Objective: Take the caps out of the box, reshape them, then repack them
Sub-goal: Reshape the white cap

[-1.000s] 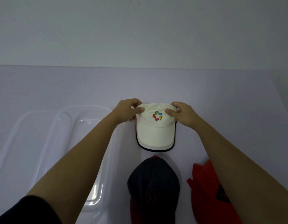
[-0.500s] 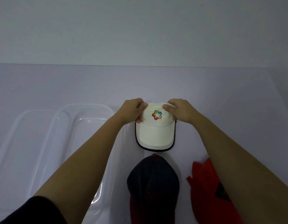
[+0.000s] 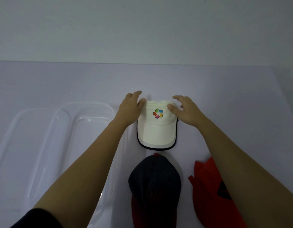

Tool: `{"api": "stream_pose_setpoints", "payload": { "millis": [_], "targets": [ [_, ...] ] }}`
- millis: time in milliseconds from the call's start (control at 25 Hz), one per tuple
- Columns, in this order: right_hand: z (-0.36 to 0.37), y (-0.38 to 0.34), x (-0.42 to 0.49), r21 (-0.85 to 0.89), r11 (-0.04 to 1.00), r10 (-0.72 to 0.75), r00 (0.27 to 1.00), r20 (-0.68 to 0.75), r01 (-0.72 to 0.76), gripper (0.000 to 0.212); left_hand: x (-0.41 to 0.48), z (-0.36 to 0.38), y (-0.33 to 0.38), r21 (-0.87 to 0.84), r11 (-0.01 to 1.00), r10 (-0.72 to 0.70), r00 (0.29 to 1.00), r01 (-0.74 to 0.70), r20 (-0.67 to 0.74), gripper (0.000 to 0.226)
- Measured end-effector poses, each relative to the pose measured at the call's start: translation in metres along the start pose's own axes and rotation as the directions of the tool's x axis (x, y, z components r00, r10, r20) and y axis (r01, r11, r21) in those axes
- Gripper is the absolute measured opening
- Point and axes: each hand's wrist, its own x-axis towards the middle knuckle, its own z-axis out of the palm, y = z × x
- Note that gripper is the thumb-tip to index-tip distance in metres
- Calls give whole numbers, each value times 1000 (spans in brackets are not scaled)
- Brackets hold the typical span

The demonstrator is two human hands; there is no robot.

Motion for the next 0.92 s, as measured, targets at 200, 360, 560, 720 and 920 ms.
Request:
{"api": "stream_pose_setpoints", "payload": {
  "millis": [200, 360, 560, 720, 920],
  "targets": [
    [33, 2, -21, 266, 944, 198, 980, 12, -194, 101, -35, 26, 12, -384, 883, -288, 957, 268, 5, 56],
    [50, 2, -24, 273, 945, 193, 981, -23, -180, 95, -43, 39, 14, -430, 869, -267, 964, 243, 6, 57],
    [41, -13, -36, 142, 981, 148, 982, -116, -131, 84, -52, 25, 24, -360, 889, -307, 952, 282, -13, 73],
    [24, -29, -94, 257, 966, 40, 982, -183, 9, 59, -102, 7, 36, -337, 925, -213, 974, 176, -76, 51],
    [55, -6, -184, 386, 906, 184, 983, 5, -172, 60, -186, 33, 4, -335, 868, -387, 922, 368, 9, 54]
  ]
}}
